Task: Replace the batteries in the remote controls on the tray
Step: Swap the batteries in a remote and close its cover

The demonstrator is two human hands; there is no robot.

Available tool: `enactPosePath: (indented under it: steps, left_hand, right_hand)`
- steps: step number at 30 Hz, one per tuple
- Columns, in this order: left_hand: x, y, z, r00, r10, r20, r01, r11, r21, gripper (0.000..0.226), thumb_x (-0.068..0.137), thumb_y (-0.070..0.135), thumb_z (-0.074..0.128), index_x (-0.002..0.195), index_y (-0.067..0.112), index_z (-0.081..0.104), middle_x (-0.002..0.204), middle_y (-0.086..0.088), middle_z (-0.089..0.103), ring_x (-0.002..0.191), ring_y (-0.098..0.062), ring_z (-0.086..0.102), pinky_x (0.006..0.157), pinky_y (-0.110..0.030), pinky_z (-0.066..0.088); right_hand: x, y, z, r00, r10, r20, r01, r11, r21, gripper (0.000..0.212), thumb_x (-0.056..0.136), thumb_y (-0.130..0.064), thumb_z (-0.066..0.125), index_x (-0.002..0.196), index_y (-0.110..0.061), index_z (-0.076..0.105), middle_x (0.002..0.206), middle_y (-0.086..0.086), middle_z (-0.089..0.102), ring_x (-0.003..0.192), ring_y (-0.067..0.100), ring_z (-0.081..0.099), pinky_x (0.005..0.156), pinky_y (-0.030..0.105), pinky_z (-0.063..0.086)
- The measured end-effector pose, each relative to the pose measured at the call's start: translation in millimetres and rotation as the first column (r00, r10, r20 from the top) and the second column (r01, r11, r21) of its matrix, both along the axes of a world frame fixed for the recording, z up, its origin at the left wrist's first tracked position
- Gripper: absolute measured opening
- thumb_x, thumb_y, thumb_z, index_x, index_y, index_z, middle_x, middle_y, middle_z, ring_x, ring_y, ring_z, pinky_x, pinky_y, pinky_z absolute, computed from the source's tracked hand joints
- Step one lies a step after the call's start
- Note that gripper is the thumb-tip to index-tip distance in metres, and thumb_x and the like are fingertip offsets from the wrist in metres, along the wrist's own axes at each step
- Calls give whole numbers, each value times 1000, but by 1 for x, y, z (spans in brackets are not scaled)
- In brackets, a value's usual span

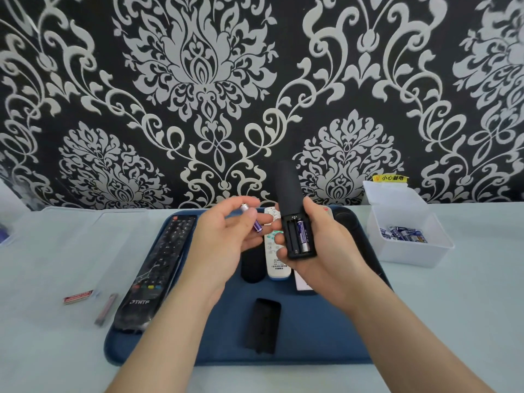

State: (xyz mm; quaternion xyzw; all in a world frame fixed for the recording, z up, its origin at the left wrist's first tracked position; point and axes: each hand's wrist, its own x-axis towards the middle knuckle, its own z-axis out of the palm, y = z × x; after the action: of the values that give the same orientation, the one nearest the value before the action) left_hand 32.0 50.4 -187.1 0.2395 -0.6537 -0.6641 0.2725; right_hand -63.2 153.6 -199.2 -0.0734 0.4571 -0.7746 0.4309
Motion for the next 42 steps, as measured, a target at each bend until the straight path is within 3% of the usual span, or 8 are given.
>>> enactPosePath:
  steps: [6,10,17,25,29,32,38,42]
  left_hand:
    - [-2,2,-8,990,140,-30,-125,738,-663,24,85,10,68,93,32,74,93,12,64,86,-7,62,77,-22,50]
    - [-3,16,-6,975,120,-185,-206,799,-565,25,78,5,75,90,28,75,83,11,70,77,-8,68,69,-15,51]
    - [-8,18,-13,989,127,-79,-150,832,-535,33,72,9,81,81,39,71,76,16,71,72,1,65,69,-13,50]
    - [-11,11,-22,988,138,-68,-131,523,-842,25,77,40,70,100,30,75,96,17,61,87,-10,49,75,-23,43]
    - [-10,14,-27,988,155,6,-49,344,-938,29,88,46,53,108,34,72,109,16,61,95,-8,44,66,-32,50]
    - [-10,14,-28,985,167,45,-2,270,-963,31,90,44,51,112,35,70,114,17,61,101,-10,45,69,-29,50]
    - [-11,8,-26,995,-22,96,75,803,-592,33,82,19,72,105,44,69,118,23,61,110,0,50,93,-28,47]
    - [2,-1,-13,996,-41,78,73,875,-478,27,79,5,71,88,30,74,84,10,70,69,-10,55,70,-26,50]
  right_hand:
    - [4,-2,-4,997,-20,-69,23,999,34,46,102,-45,40,97,-8,67,74,10,64,60,17,56,56,28,45]
    - [4,-1,-3,994,-47,-94,53,997,59,41,101,-42,43,89,-16,71,77,6,69,64,16,61,59,30,46]
    - [4,-1,-2,999,-29,15,30,999,-29,35,101,-35,47,105,-8,68,96,8,74,88,21,68,79,34,52]
    - [2,5,4,999,9,32,-6,996,-91,33,103,-23,42,114,0,64,103,16,75,99,25,72,92,38,54]
    - [1,9,7,999,-17,44,21,996,-81,29,102,-21,43,97,-2,65,82,10,75,76,18,73,67,30,56]
    - [-1,11,4,999,-15,37,19,995,-93,27,101,-17,43,94,-2,64,78,9,74,74,19,72,68,33,55]
    - [-17,11,1,945,91,-314,-87,996,26,20,99,-3,46,107,6,63,91,17,67,85,22,64,78,31,51]
    - [-17,11,-1,926,96,-366,-73,994,75,24,99,7,43,111,2,62,95,17,72,81,22,72,79,34,60]
